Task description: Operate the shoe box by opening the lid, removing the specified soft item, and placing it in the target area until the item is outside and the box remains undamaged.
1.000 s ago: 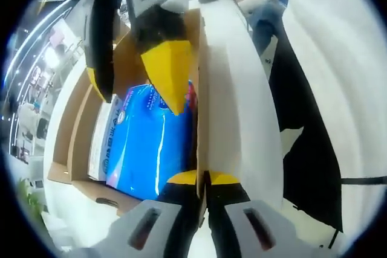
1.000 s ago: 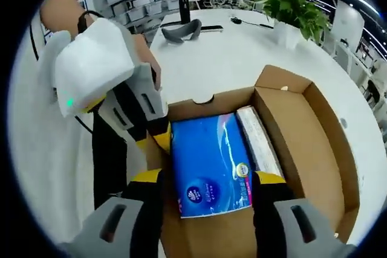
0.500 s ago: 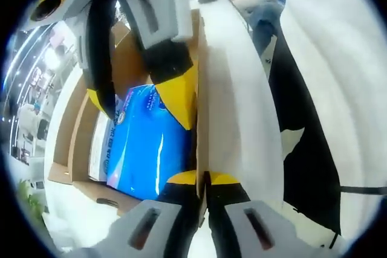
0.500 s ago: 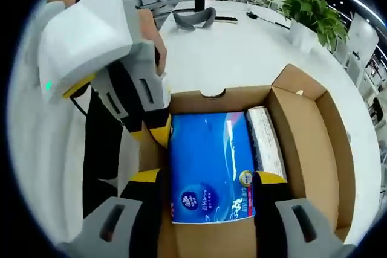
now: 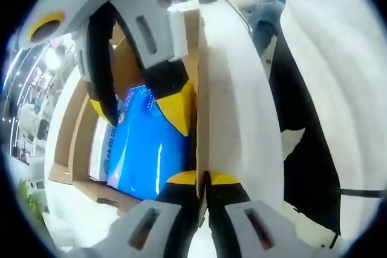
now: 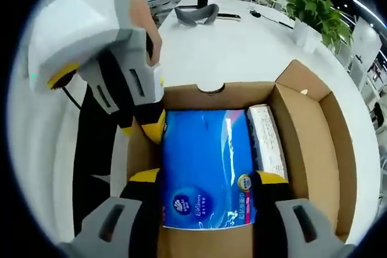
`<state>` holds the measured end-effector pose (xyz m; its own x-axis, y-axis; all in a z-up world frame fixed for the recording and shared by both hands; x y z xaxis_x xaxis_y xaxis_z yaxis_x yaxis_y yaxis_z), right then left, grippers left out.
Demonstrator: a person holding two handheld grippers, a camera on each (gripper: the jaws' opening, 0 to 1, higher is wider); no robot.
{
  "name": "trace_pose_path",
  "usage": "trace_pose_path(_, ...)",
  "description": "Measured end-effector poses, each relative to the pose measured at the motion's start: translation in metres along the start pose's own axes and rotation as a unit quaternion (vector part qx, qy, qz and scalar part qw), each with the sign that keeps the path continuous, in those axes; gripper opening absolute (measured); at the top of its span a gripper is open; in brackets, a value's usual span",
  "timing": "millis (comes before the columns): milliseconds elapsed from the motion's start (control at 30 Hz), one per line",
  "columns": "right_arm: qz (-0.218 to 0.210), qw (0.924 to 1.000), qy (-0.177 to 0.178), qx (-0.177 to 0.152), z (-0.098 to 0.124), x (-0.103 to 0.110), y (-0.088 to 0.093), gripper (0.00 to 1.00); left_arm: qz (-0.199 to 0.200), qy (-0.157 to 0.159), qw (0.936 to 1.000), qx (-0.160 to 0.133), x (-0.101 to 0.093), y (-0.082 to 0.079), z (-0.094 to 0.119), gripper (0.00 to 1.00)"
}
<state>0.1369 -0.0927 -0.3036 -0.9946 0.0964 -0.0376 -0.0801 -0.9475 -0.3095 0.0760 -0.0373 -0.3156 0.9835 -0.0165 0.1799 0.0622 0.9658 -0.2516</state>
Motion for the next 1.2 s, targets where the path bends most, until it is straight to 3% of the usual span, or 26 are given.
trace_pose_path(300, -0.001, 0.9999, -0.006, 0.015, -0.005, 0.000, -0.001, 0.61, 0.000, 0.001, 1.0000, -0.001, 0.000, 0.000, -0.001, 0.03)
trace_pose_path(633, -0.003, 0.9999, -0.011, -0.003, -0.003, 0.000, 0.001, 0.59, 0.000, 0.002, 1.0000, -0.001, 0.000, 0.000, 0.000, 0.03)
trace_pose_path(1200, 0.002, 0.9996, -0.022, -0.018, 0.005, -0.001, 0.028, 0.59, 0.002, 0.002, 1.0000, 0.001, 0.000, 0.001, 0.000, 0.03)
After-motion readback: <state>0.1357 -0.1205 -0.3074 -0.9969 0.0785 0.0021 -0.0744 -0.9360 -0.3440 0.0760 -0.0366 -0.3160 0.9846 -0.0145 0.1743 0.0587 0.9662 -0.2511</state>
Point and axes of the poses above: the point that each gripper's makers call its tool centre point, and the gripper's own axes: z roughly backward along the fingers, x roughly to its left, y roughly out of its underside, the point moved 3 cm from there along z, roughly backward along the fingers, and after that the axes turned 11 degrees about x, right-handed, at the moved point
